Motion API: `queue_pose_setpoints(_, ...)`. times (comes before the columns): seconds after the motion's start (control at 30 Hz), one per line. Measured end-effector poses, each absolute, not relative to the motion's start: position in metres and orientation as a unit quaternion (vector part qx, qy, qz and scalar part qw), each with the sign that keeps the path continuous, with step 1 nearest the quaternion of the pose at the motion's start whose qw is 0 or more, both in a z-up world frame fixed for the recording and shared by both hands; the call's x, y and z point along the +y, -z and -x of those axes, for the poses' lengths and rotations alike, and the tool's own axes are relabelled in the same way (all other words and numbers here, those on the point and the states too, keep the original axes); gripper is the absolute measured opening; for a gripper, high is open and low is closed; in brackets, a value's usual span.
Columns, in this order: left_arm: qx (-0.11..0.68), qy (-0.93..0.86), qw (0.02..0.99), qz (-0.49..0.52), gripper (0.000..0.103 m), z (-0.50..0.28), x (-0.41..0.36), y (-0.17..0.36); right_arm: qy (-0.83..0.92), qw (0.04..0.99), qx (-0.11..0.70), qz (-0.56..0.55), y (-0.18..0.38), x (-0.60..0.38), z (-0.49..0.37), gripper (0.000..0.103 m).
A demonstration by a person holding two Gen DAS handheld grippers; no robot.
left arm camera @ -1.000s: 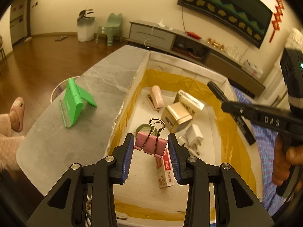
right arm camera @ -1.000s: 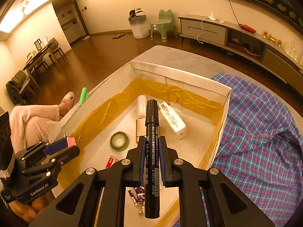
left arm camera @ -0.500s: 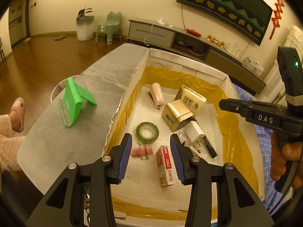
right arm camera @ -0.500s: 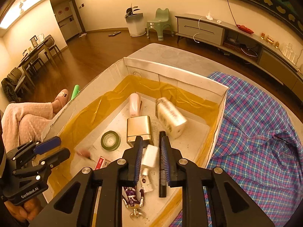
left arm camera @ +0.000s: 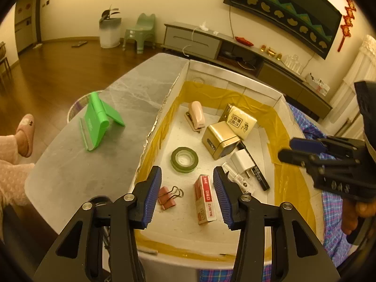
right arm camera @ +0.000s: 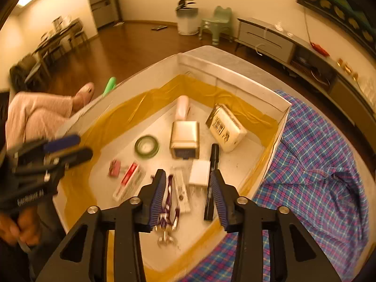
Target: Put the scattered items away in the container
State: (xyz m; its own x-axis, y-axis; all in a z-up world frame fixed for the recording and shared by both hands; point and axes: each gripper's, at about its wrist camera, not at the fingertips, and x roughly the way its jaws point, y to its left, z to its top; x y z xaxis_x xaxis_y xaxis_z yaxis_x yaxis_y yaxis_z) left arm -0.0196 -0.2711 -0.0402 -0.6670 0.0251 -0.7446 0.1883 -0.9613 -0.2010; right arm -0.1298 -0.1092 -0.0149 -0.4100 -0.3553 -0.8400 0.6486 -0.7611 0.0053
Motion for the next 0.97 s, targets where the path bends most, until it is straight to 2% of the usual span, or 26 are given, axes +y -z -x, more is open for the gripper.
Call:
queue_pose_setpoints(0.33, 0.101, 0.910, 0.060, -0.398, 0.053, -0.003, -0.252, 0.025, 0.806, 0.339, 0.248, -0.418, -0.002, -0.103, 0.069, 0.061)
queue_pose_setpoints(0.6, 0.093, 0.912, 0.047, -0.396, 0.055, -0.014, -0.235, 0.017, 0.804, 0.334, 0.280, -0.404, -0.006, -0.093, 0.047, 0.062)
queue_pose_setpoints(0.67, 0.093, 0.914, 0.044, -0.391, 0.060, -0.016, -0.231, 0.015, 0.806, 0.332, 0.276, -0.405, -0.007, -0.090, 0.047, 0.062)
queue_pose_setpoints(0.97, 0.098, 0.921, 0.042, -0.374, 0.060, -0.024, -0.221, 0.005, 0.807, 0.330, 0.272, -0.408, -0.004, -0.085, 0.043, 0.062)
